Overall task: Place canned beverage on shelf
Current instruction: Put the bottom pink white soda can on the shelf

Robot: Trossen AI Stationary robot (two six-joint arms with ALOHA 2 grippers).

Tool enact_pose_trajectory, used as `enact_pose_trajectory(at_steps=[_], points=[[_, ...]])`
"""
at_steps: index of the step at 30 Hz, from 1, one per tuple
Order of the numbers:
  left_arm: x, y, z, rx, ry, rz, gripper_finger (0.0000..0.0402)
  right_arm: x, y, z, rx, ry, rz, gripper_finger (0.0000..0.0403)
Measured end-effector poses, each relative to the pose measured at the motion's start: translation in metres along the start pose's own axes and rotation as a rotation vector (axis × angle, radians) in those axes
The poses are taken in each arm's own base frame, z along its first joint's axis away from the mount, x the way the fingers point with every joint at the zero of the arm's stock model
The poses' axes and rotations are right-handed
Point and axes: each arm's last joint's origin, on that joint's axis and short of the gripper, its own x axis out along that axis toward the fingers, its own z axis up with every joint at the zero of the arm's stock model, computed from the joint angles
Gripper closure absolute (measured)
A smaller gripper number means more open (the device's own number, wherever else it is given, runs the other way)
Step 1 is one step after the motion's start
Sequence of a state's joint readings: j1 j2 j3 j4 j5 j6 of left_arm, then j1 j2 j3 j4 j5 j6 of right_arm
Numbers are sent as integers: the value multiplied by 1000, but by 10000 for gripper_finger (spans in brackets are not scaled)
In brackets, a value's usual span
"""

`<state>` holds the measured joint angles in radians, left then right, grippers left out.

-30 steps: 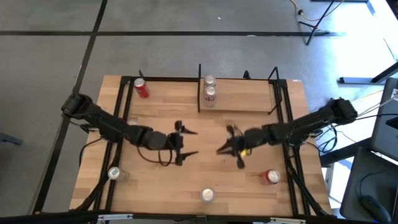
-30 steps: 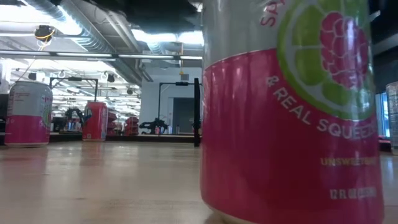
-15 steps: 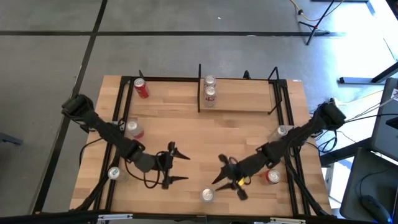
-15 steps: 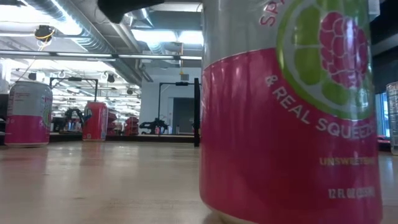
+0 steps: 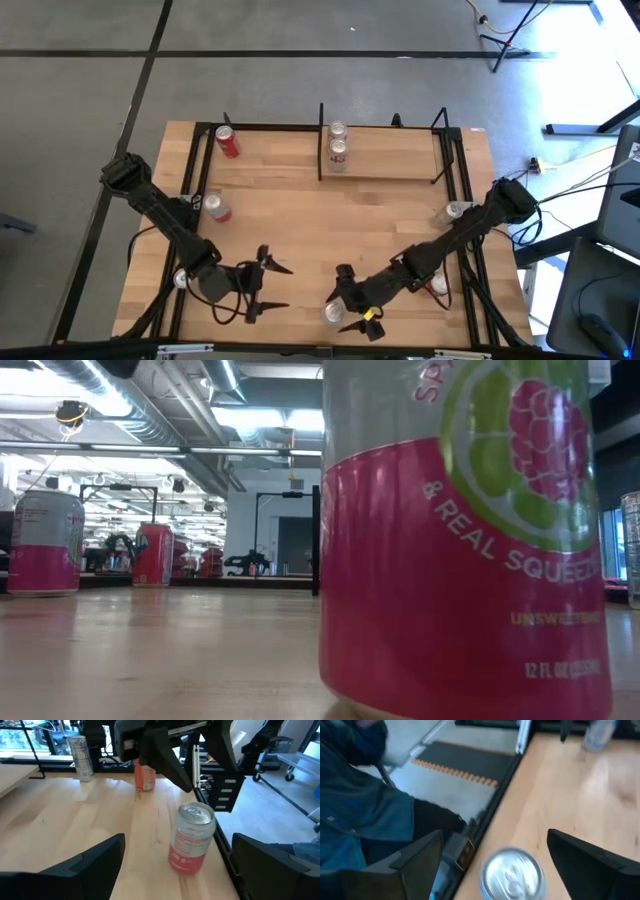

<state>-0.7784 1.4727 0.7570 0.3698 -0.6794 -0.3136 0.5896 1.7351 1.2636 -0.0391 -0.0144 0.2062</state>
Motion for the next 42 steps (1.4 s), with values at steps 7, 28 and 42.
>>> enact_pose_trajectory(at_steps=[7, 28, 42], points=[[-3, -3, -1, -15, -2, 2, 50, 5, -3, -8, -2, 49, -56, 53], [-3, -3, -1, 7, -10, 25, 50, 46, -12, -45, -6, 173, -105, 58], [-3, -3, 0, -4, -16, 15, 50, 49, -15, -45, -37, 156, -149, 148]])
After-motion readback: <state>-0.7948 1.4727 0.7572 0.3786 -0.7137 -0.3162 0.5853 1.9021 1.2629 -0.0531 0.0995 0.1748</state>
